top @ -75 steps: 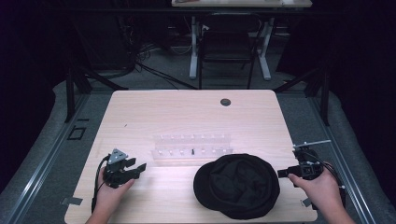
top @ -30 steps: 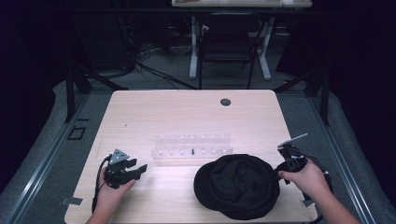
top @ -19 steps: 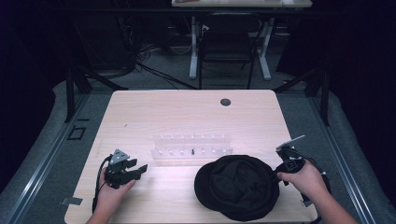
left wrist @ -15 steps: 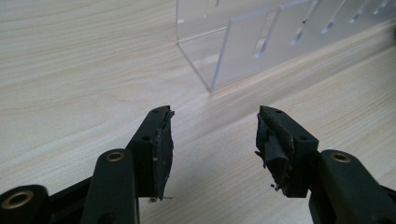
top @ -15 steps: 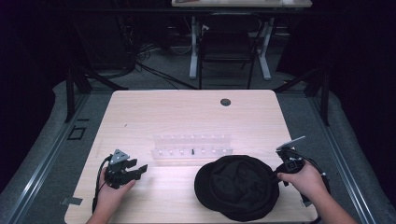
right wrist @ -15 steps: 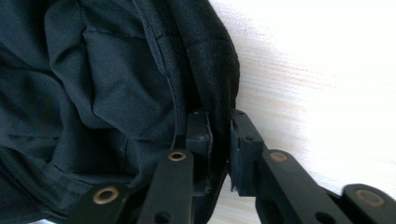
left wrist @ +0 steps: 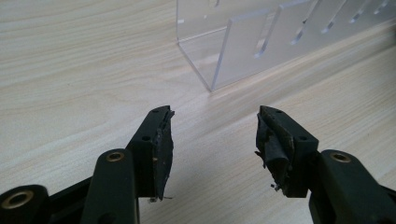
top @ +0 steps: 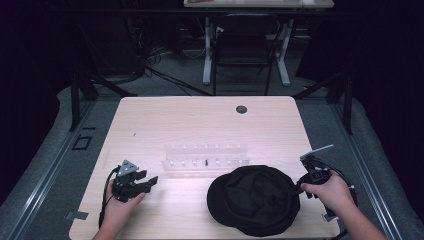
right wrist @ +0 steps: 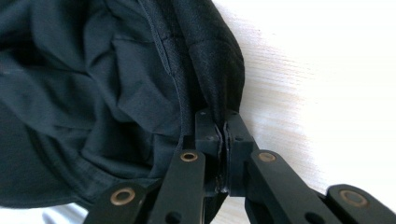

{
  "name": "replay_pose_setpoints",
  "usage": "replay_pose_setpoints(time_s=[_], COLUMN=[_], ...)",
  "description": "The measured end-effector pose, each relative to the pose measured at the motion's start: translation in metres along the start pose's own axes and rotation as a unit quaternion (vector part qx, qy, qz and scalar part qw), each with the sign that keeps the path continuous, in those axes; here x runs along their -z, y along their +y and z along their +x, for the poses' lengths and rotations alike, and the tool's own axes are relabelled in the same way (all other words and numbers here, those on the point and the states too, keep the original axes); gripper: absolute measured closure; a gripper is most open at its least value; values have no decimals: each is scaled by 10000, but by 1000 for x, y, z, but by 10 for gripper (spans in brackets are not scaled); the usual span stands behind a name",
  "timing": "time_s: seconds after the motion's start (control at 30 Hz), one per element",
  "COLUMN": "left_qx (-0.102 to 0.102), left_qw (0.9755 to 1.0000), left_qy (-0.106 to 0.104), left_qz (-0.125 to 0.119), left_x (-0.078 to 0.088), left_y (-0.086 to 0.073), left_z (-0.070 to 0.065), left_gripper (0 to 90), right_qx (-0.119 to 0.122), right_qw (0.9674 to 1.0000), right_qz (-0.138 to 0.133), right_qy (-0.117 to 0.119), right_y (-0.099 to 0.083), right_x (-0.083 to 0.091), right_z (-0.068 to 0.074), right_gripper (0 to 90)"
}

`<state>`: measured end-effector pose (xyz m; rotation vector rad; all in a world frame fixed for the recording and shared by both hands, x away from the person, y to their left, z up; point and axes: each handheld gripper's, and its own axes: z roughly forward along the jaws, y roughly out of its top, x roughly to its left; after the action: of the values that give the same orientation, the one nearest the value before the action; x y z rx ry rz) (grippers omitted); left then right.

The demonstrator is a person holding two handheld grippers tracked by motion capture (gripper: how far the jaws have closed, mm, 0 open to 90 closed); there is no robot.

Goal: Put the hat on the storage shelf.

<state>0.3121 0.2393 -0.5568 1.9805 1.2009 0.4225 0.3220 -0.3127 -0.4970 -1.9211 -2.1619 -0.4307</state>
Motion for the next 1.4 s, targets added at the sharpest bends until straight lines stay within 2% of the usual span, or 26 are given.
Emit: replay_pose_setpoints(time_s=[0.03, 0.17, 0.2, 0.3, 0.33, 0.37, 0.4, 0.43, 0.47, 0.53, 0.6, 0.77, 0.8, 0.83, 0.97, 1.0, 1.03, 1.07, 1.17, 1.2, 1.23, 1.27, 1.4], left_qx=[5, 3, 3, 6, 4, 6, 6, 21, 19, 25, 26, 22, 24, 23, 26, 25, 37, 39, 38, 38, 39, 40, 38], left_qw=[10000, 10000, 10000, 10000, 10000, 10000, 10000, 10000, 10000, 10000, 10000, 10000, 10000, 10000, 10000, 10000, 10000, 10000, 10000, 10000, 10000, 10000, 10000], left_qy=[2, 2, 1, 6, 6, 8, 8, 5, 2, 4, 6, -1, -1, -2, -4, -4, -4, -1, -4, -4, -4, -4, -6], left_qz=[-8, 2, 6, 1, 3, 1, 1, -3, 5, 4, 0, -20, -23, -20, -25, -23, -20, -25, -27, -25, -27, -28, -24], left_x=[0, 0, 0, 0, 0, 0, 0, 0, 0, 0, -1, -1, -1, -1, -1, -1, -1, -1, -1, -1, -1, -1, -1], left_y=[0, 0, 0, 0, 0, 0, 0, 0, 0, 0, 0, -1, -1, -1, -1, -1, -1, -1, -1, -1, -1, -1, -1], left_z=[0, 0, 0, 0, 0, 0, 0, 0, 0, 0, 0, 0, 0, 0, 0, 0, 0, 0, -1, 0, 0, 0, -1], left_gripper=[459, 459, 459, 459, 459, 459, 459, 459, 459, 459, 459, 459, 459, 459, 458, 458, 458, 458, 459, 458, 458, 458, 458], right_qx=[-96, -54, -123, -31, -148, -58, -58, -134, -112, -218, -148, -187, -124, -211, -182, -209, -133, -284, -248, -127, -190, -127, -94], right_qw=[9999, 9997, 9995, 9995, 9989, 9990, 9990, 9982, 9982, 9975, 9972, 9962, 9954, 9948, 9935, 9921, 9913, 9898, 9881, 9873, 9860, 9847, 9828], right_qz=[-115, -126, -213, -136, -270, -147, -147, -261, -245, -324, -253, -287, -194, -299, -257, -262, -220, -325, -342, -378, -435, -479, -608], right_qy=[77, 194, 221, 283, 367, 415, 415, 526, 527, 589, 682, 807, 935, 952, 1097, 1208, 1288, 1357, 1481, 1538, 1601, 1670, 1739], right_y=[-1, -2, -3, -4, -5, -4, -4, -6, -6, -6, -6, -6, -6, -7, -6, -6, -5, -6, -6, -6, -6, -7, -7], right_x=[1, 11, 12, 20, 21, 25, 25, 29, 31, 34, 39, 45, 49, 49, 53, 56, 59, 60, 67, 70, 73, 76, 87], right_z=[2, 4, 6, 7, 9, 9, 9, 11, 11, 14, 15, 20, 22, 25, 27, 29, 29, 33, 38, 39, 42, 43, 48], right_gripper=[874, 876, 876, 877, 877, 877, 877, 877, 878, 878, 878, 878, 879, 879, 879, 879, 879, 879, 879, 879, 879, 879, 880])
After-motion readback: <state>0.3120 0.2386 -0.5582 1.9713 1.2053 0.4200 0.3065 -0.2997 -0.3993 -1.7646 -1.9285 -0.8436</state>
